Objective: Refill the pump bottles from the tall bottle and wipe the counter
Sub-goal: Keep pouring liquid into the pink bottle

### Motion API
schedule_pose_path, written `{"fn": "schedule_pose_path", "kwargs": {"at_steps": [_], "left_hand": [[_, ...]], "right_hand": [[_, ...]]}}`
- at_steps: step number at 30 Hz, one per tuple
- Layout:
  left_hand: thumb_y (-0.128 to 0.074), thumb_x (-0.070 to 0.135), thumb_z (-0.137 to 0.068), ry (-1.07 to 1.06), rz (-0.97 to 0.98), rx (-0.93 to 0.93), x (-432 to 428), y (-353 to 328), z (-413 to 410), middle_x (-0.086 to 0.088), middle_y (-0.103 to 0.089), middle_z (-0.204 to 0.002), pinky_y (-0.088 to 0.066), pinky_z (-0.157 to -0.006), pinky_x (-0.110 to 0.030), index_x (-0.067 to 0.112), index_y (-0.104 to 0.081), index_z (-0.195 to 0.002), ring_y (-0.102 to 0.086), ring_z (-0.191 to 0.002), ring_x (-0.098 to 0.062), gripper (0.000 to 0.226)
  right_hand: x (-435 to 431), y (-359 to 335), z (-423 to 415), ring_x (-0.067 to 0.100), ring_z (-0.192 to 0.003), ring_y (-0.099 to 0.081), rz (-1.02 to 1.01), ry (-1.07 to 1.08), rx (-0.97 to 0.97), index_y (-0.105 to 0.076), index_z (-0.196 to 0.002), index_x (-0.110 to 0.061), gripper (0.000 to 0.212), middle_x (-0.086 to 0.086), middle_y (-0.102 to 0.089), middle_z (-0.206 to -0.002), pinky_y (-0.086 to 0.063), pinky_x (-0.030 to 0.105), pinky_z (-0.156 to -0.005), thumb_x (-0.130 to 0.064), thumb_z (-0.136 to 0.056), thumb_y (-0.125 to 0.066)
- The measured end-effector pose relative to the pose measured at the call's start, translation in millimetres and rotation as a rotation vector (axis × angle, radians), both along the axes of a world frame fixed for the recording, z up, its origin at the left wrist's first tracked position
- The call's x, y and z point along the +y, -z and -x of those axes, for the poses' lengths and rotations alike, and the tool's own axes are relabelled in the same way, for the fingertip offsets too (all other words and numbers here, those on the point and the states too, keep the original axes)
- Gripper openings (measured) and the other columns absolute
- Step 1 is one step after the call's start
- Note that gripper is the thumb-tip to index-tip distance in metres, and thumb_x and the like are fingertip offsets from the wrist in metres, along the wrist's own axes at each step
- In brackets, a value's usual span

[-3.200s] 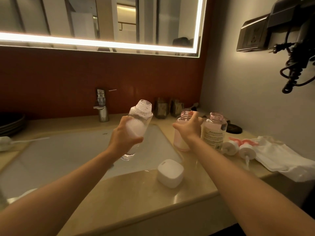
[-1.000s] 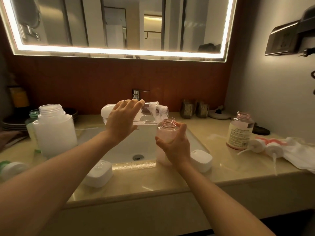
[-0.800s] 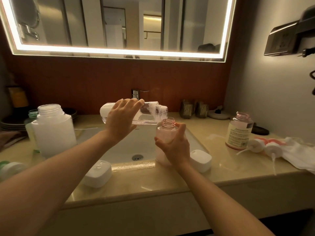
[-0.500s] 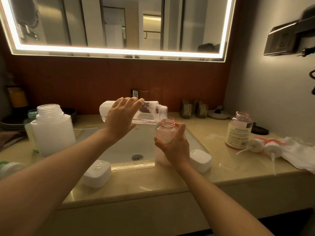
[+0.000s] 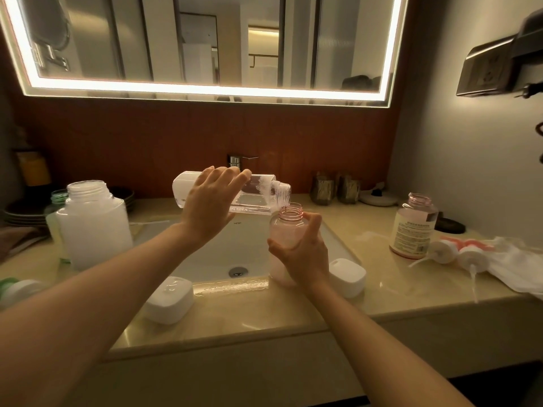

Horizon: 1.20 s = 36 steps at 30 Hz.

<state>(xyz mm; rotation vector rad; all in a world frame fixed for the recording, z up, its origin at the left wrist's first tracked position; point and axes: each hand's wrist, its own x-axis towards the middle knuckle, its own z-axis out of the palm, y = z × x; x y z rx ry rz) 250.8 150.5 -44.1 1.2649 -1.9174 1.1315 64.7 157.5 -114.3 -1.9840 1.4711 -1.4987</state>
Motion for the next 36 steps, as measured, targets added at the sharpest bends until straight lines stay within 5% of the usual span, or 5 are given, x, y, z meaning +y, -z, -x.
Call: {"fn": "schedule_pose_path", "kwargs": {"at_steps": [36], "left_hand": [[-0.087,0.009,-0.051,-0.007,0.006,-0.026,-4.8,-0.8,-3.2,-0.013,-0.061,-0.111,-0.044,-0.093,-0.049,0.013,-0.044,-0.12,-0.06,-0.097,-0.032,0.081]], "right_hand": [[2.5,-0.6,1.1,0.027,-0.111,-0.055,-0.019,-0.002,0.016,-0.024,-0.13,-0.019,0.084,0.01,-0.048,-0.133,-0.048,0.029,-0.084,-0.043,-0.068,-0.076]]}}
